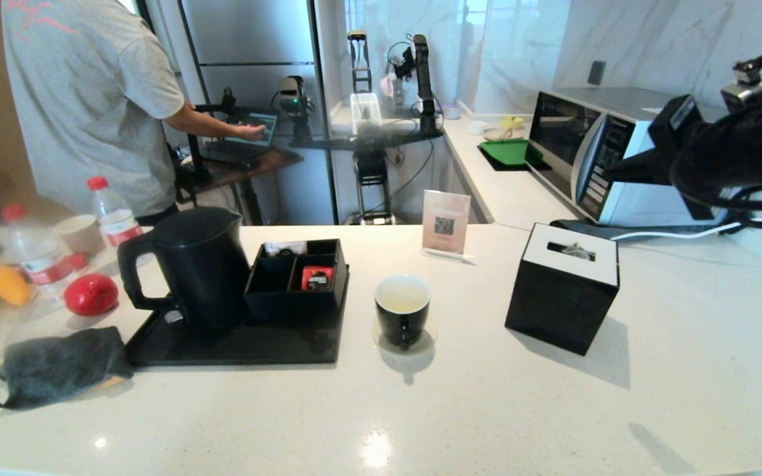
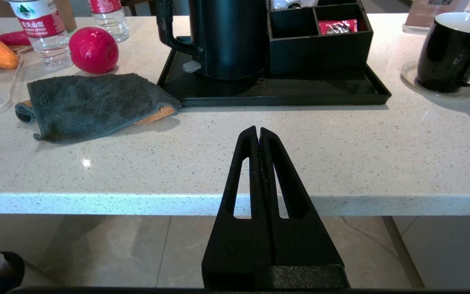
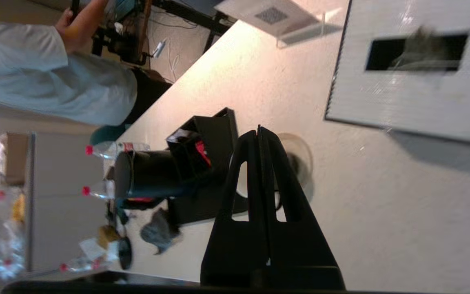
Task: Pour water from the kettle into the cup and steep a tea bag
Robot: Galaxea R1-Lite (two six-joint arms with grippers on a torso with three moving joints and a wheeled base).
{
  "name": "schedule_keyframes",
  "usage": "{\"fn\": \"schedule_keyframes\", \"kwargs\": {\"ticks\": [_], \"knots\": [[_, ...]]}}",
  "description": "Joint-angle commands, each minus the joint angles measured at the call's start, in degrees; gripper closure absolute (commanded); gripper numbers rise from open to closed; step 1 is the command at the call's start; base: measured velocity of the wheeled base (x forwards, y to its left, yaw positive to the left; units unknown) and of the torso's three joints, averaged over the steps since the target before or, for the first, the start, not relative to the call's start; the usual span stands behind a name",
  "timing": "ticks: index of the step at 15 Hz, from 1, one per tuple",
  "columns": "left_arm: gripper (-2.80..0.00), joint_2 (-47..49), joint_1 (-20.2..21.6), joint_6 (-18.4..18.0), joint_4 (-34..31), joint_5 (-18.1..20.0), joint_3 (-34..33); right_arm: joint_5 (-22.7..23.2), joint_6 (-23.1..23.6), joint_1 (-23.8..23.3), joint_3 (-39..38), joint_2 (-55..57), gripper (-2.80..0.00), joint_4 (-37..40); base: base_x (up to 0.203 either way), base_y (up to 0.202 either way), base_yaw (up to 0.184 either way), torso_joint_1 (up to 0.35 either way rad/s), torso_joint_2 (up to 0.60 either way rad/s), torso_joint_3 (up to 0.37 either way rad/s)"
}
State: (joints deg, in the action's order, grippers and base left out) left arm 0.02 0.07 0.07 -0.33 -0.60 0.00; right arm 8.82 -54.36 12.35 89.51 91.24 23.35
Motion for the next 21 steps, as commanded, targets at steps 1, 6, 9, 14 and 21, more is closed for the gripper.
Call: {"fn": "schedule_keyframes", "kwargs": {"ticks": [1, 6, 9, 14, 21], "knots": [[0.0, -0.02, 0.01, 0.01, -0.02, -0.02, 0.0, -5.39, -5.29, 2.55, 3.73, 5.12, 0.0, 2.12, 0.0, 0.0, 0.0, 0.0, 0.0, 0.0], [0.0, -0.02, 0.01, 0.08, -0.02, -0.02, 0.0, -14.07, -7.93, 0.18, 9.8, 12.47, 0.0, 9.45, 0.0, 0.0, 0.0, 0.0, 0.0, 0.0], [0.0, -0.02, 0.01, 0.01, -0.02, -0.02, 0.0, -16.85, -8.05, -2.1, 9.33, 15.52, 0.0, 11.5, 0.0, 0.0, 0.0, 0.0, 0.0, 0.0], [0.0, -0.02, 0.01, 0.02, -0.02, -0.02, 0.0, -15.1, -8.04, -4.17, 9.81, 18.88, 0.0, 15.11, 0.0, 0.0, 0.0, 0.0, 0.0, 0.0], [0.0, -0.02, 0.01, 0.01, -0.02, -0.02, 0.0, -11.52, -7.95, -3.91, 11.1, 20.62, 0.0, 14.44, 0.0, 0.0, 0.0, 0.0, 0.0, 0.0]]}}
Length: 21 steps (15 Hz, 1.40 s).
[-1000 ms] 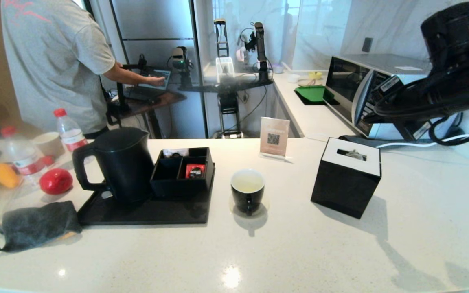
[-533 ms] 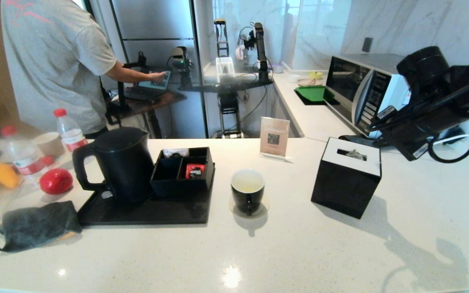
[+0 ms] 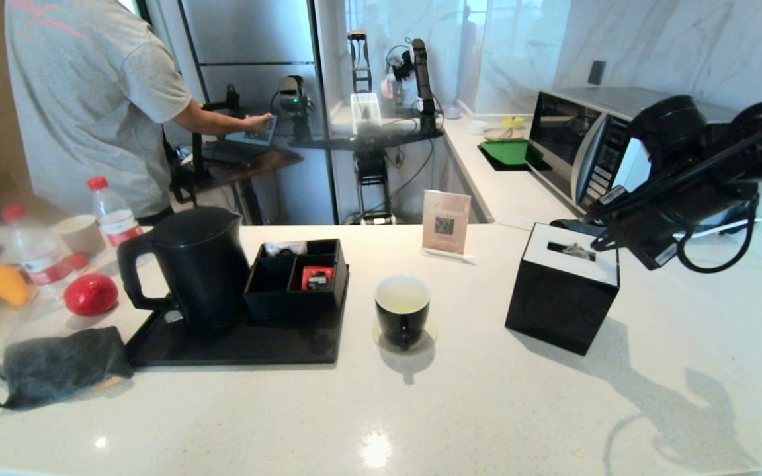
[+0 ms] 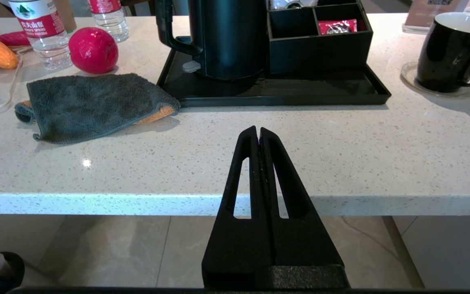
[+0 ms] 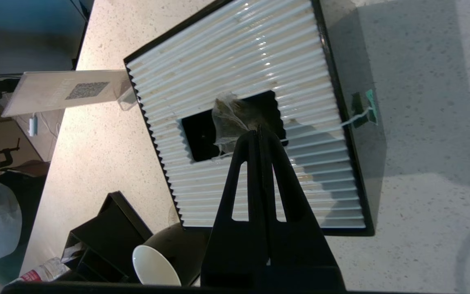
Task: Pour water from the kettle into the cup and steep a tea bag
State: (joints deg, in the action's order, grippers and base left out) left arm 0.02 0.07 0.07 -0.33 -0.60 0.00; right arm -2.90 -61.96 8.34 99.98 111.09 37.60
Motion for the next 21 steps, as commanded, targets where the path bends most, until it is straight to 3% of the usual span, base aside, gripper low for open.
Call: {"fn": "schedule_keyframes", "kwargs": {"ticks": [1, 21], "knots": [[0.0, -0.02, 0.01, 0.01, -0.02, -0.02, 0.0, 0.26, -0.27, 0.11, 1.06, 1.22, 0.0, 0.12, 0.0, 0.0, 0.0, 0.0, 0.0, 0.0], [0.0, -0.02, 0.01, 0.06, -0.02, -0.02, 0.0, 1.67, 0.17, 1.34, 2.13, 1.68, 0.0, -2.96, 0.0, 0.0, 0.0, 0.0, 0.0, 0.0]]}}
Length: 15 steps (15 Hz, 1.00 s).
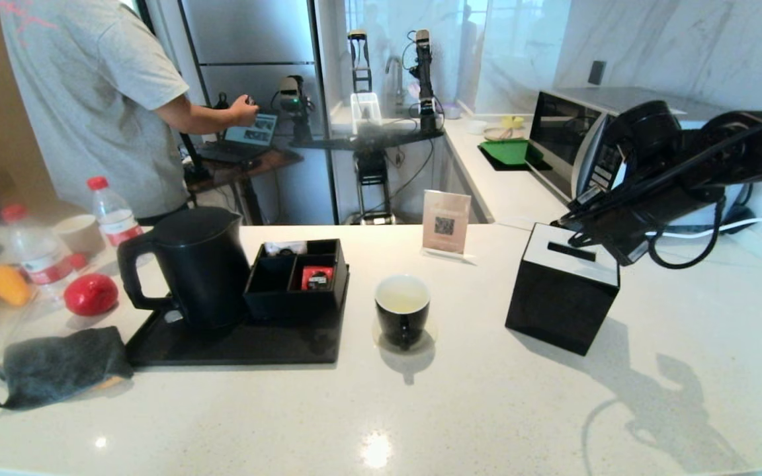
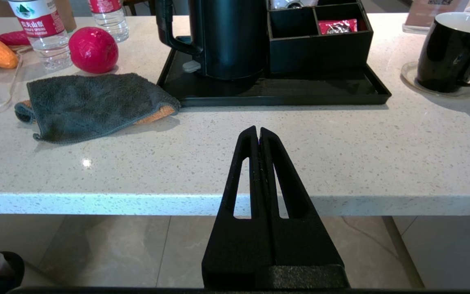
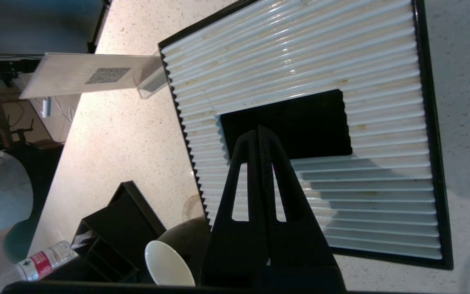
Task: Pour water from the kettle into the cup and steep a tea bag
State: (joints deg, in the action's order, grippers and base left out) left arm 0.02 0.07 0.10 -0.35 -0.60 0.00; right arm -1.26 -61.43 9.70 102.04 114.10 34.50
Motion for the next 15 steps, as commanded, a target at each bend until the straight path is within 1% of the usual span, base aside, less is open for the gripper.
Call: {"fn": "schedule_keyframes", "kwargs": {"ticks": [1, 4, 6, 7, 11, 15], "knots": [[0.0, -0.02, 0.01, -0.01, 0.0, -0.02, 0.0, 0.03, -0.36, -0.03, 0.23, -2.33, 0.0, -0.08, 0.0, 0.0, 0.0, 0.0, 0.0, 0.0], [0.0, -0.02, 0.01, -0.01, 0.0, -0.02, 0.0, 0.64, -0.08, -0.04, 0.69, -6.74, 0.0, -0.14, 0.0, 0.0, 0.0, 0.0, 0.0, 0.0], [0.0, -0.02, 0.01, -0.01, 0.0, -0.02, 0.0, 1.95, 2.25, -0.03, -0.42, -11.19, 0.0, 0.91, 0.0, 0.0, 0.0, 0.0, 0.0, 0.0], [0.0, -0.02, 0.01, -0.01, 0.0, -0.02, 0.0, 2.37, 4.3, 0.01, -1.63, -14.05, 0.0, 1.78, 0.0, 0.0, 0.0, 0.0, 0.0, 0.0], [0.0, -0.02, 0.01, -0.01, 0.0, -0.02, 0.0, 3.1, 15.01, 0.11, -9.83, -28.55, 0.0, 3.43, 0.0, 0.0, 0.0, 0.0, 0.0, 0.0], [0.0, -0.02, 0.01, 0.0, 0.0, -0.02, 0.0, 2.89, 28.88, 0.07, -23.07, -45.83, 0.0, 1.55, 0.0, 0.0, 0.0, 0.0, 0.0, 0.0]]}}
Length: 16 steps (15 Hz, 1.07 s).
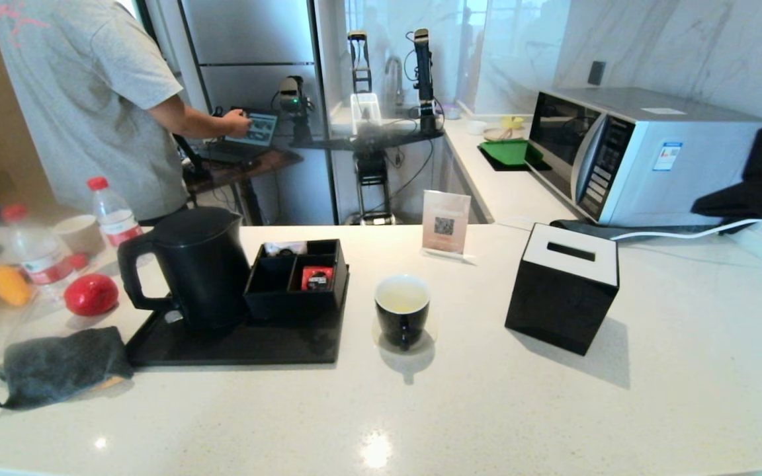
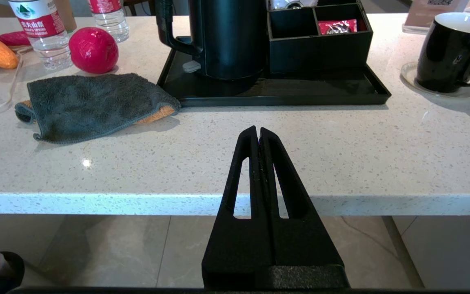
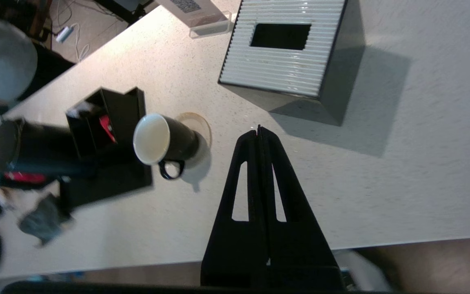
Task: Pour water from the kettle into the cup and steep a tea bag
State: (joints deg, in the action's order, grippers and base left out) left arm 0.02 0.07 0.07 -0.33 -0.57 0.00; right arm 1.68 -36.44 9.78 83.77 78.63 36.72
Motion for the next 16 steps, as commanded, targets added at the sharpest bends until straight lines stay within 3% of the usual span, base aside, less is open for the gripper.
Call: {"fn": "schedule_keyframes", "kwargs": {"ticks": [1, 3, 7, 9, 12, 16], "knots": [[0.0, -0.02, 0.01, 0.02, -0.02, -0.04, 0.0, -0.1, 7.97, 0.0, -8.79, -14.73, 0.0, -2.56, 0.0, 0.0, 0.0, 0.0, 0.0, 0.0], [0.0, -0.02, 0.01, 0.01, -0.02, -0.04, 0.0, -0.18, 17.46, -0.01, -18.55, -21.92, 0.0, -8.95, 0.0, 0.0, 0.0, 0.0, 0.0, 0.0], [0.0, -0.02, 0.01, 0.01, -0.02, -0.04, 0.0, -3.53, 30.78, -0.2, -39.46, -33.1, 0.0, -26.51, 0.0, 0.0, 0.0, 0.0, 0.0, 0.0], [0.0, -0.02, 0.01, 0.08, -0.02, -0.04, 0.0, -6.0, 34.76, -1.71, -50.09, -37.5, 0.0, -36.94, 0.0, 0.0, 0.0, 0.0, 0.0, 0.0], [0.0, -0.02, 0.01, 0.01, -0.02, -0.04, 0.0, -6.75, 38.84, -9.11, -66.97, -43.25, 0.0, -49.86, 0.0, 0.0, 0.0, 0.0, 0.0, 0.0], [0.0, -0.02, 0.01, 0.01, -0.02, -0.04, 0.0, -4.22, 45.42, -13.71, -82.58, -55.36, 0.0, -59.48, 0.0, 0.0, 0.0, 0.0, 0.0, 0.0]]}}
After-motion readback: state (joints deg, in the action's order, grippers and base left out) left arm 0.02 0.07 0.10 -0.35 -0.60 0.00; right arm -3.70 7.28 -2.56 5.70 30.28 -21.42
